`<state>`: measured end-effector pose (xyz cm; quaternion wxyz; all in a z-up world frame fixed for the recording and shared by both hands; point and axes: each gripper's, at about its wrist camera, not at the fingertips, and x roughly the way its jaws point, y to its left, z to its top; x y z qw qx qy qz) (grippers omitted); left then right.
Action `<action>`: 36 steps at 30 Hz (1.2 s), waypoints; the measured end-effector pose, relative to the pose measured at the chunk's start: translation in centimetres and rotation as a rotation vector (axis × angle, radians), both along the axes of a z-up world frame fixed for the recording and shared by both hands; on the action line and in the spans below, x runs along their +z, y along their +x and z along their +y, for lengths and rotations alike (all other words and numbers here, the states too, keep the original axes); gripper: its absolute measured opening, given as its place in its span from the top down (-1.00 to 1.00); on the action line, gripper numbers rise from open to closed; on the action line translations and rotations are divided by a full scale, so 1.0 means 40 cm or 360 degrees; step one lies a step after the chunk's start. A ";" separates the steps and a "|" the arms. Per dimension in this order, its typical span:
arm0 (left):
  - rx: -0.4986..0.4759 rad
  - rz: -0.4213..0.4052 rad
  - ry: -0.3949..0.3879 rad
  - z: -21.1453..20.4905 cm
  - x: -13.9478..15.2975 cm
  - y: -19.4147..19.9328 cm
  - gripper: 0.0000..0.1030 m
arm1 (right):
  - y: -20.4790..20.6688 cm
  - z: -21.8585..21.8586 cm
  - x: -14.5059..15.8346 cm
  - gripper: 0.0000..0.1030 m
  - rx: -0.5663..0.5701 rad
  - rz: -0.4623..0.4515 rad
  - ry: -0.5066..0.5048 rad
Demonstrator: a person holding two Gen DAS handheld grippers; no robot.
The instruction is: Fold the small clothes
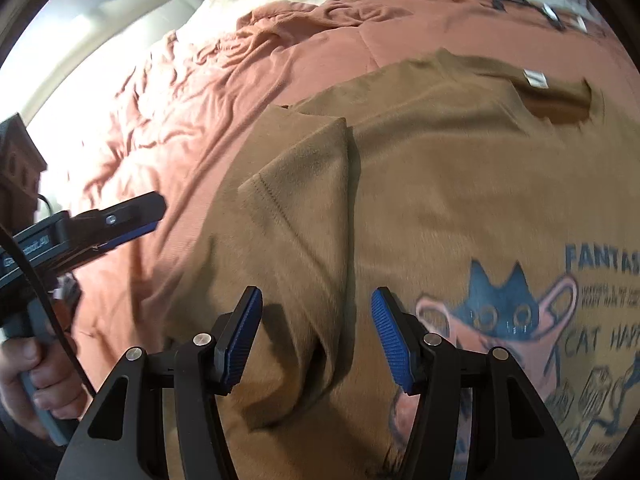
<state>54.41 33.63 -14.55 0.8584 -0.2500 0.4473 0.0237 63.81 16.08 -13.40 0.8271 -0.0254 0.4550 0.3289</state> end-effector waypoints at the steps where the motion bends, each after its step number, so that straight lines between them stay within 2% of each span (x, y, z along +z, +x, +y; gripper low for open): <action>1: -0.0001 0.0003 0.0002 0.004 -0.001 -0.003 -0.01 | -0.002 0.014 0.002 -0.07 0.0003 -0.0027 -0.0045; 7: -0.0016 0.0017 0.0014 0.003 -0.005 -0.012 0.04 | -0.029 0.079 -0.001 -0.06 0.0014 -0.0213 -0.0321; 15: -0.0067 0.0039 0.0062 -0.022 -0.006 -0.004 0.04 | 0.015 0.012 0.012 0.24 -0.0169 -0.0161 -0.0293; 17: -0.0069 0.0037 0.0064 -0.024 -0.007 -0.001 0.04 | 0.025 -0.018 0.012 0.36 -0.0198 -0.0109 -0.0232; 19: -0.0063 0.0041 0.0059 -0.024 -0.011 0.004 0.04 | 0.030 -0.034 0.015 0.57 -0.0222 -0.0085 -0.0213; 20: -0.0058 0.0047 0.0057 -0.024 -0.015 0.007 0.04 | 0.034 -0.040 0.016 0.59 -0.0226 -0.0075 -0.0202; 24: -0.0068 0.0056 0.0061 -0.035 -0.023 0.021 0.04 | 0.062 -0.072 0.017 0.59 -0.0196 0.0014 -0.0035; 28: -0.0084 0.0072 0.0074 -0.046 -0.033 0.035 0.05 | 0.104 -0.109 -0.009 0.59 -0.0165 0.0171 0.0205; 33: -0.0110 0.0104 0.0094 -0.059 -0.052 0.052 0.04 | 0.156 -0.138 -0.033 0.59 -0.0164 0.0252 0.0386; 35: -0.0117 0.0120 0.0108 -0.065 -0.058 0.056 0.04 | 0.174 -0.148 -0.043 0.74 -0.0184 0.0269 0.0407; 36: -0.0121 0.0131 0.0120 -0.068 -0.062 0.060 0.04 | 0.182 -0.151 -0.044 0.89 -0.0192 0.0277 0.0415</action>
